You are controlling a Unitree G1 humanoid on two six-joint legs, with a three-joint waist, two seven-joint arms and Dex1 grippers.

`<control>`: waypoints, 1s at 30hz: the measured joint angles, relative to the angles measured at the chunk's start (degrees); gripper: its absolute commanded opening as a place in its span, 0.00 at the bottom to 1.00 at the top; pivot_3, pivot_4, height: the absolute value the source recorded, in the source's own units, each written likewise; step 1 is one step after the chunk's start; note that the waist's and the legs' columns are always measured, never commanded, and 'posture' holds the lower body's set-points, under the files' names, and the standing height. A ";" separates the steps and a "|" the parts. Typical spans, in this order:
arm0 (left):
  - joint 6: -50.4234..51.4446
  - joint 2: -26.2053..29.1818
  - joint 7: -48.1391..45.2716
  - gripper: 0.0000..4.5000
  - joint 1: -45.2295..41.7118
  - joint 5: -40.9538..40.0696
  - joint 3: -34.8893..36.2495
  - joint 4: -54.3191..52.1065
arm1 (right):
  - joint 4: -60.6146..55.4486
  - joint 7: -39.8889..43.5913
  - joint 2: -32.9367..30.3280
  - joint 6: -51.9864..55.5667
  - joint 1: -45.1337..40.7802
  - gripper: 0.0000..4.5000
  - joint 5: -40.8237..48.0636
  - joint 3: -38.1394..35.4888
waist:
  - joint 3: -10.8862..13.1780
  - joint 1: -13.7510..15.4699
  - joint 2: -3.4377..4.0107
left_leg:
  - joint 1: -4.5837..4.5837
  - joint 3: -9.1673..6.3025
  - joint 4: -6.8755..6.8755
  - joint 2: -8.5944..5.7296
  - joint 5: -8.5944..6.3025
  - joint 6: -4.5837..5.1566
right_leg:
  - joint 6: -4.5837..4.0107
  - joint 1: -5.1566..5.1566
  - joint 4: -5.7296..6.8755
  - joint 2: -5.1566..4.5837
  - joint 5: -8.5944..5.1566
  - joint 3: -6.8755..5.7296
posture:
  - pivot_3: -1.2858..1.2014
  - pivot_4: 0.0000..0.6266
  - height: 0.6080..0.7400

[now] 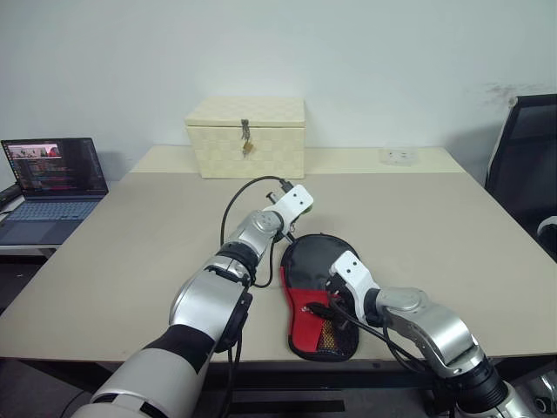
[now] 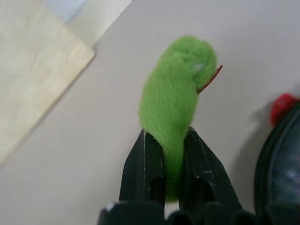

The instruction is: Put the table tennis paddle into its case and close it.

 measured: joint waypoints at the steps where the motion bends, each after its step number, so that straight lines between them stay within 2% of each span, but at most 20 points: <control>1: -0.87 -0.30 0.44 0.01 -0.04 1.22 -0.99 0.15 | -0.76 -0.13 -0.02 0.20 0.57 1.00 -0.01 0.01 | 0.00 0.01 0.00 | 0.00 -0.01 -0.01 0.00 0.00 0.00 | 0.00 0.00 -0.01 0.00 0.00 -0.01 | 0.52 0.24 1.00; 12: -8.49 -2.61 3.23 0.01 -0.37 12.10 -10.90 0.68 | -5.60 -1.28 -0.44 1.39 4.20 1.00 -0.30 0.12 | -0.03 0.38 -0.04 | 0.00 -0.03 -0.02 -0.01 -0.01 -0.01 | 0.03 0.05 -0.11 0.00 -0.02 -0.02 | 0.52 0.24 1.00; 25: -6.37 -4.31 11.17 0.01 -0.61 15.66 -12.72 1.39 | -10.99 -2.82 -0.91 2.42 8.36 1.00 -0.39 1.02 | -0.06 0.49 -0.07 | 0.05 -0.18 -0.05 0.00 -0.04 -0.02 | 0.04 0.38 -0.52 -0.01 -0.02 -0.15 | 0.52 0.24 1.00; 30: -7.67 -6.72 13.13 0.01 -0.99 19.33 -16.74 1.54 | -11.74 -3.29 -0.93 3.54 8.60 1.00 -0.39 1.51 | -0.06 0.50 -0.07 | 0.16 -0.25 -0.07 0.00 -0.04 -0.02 | 0.08 0.56 -0.68 -0.01 0.00 -0.16 | 0.52 0.24 1.00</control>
